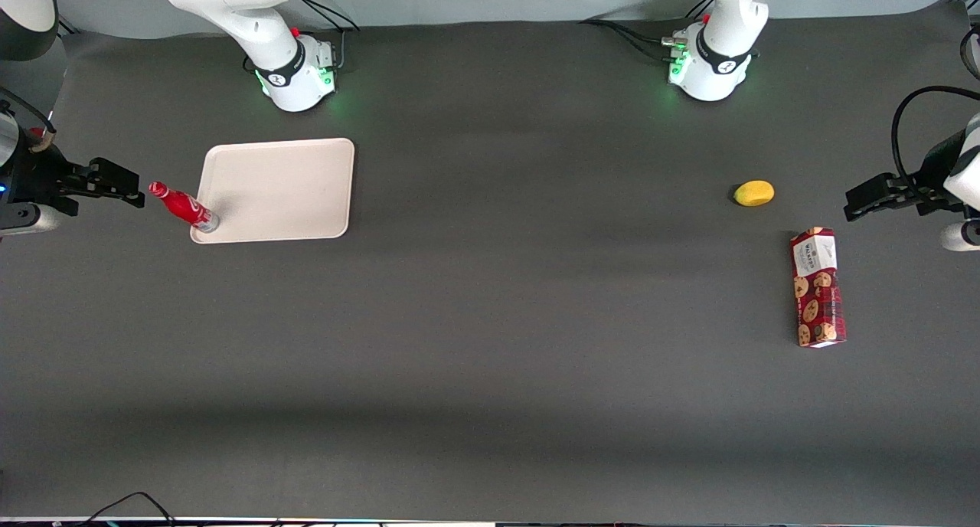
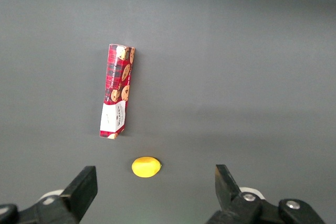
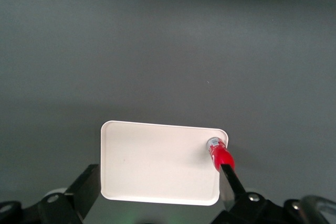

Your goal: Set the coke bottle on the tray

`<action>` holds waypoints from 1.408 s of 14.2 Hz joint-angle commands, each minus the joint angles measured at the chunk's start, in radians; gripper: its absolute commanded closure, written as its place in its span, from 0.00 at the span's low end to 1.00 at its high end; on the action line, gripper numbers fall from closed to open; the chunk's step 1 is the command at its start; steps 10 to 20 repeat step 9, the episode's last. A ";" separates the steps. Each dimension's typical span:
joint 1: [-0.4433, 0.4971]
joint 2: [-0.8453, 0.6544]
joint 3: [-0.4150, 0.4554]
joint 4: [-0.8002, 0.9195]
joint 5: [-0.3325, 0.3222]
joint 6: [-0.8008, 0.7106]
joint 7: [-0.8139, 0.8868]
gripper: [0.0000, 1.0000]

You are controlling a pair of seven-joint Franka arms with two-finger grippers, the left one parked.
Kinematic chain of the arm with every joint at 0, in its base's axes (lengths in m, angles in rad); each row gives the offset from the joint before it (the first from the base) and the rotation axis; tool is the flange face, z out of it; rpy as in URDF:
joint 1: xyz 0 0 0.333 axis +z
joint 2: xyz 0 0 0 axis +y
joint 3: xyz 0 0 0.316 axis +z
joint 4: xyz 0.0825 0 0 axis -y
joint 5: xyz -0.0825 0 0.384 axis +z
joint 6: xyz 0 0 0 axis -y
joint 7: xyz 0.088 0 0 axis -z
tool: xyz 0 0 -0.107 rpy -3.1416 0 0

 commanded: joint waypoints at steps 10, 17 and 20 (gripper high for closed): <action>0.010 0.041 -0.052 0.066 0.029 0.050 0.028 0.00; 0.010 0.041 -0.052 0.066 0.029 0.050 0.028 0.00; 0.010 0.041 -0.052 0.066 0.029 0.050 0.028 0.00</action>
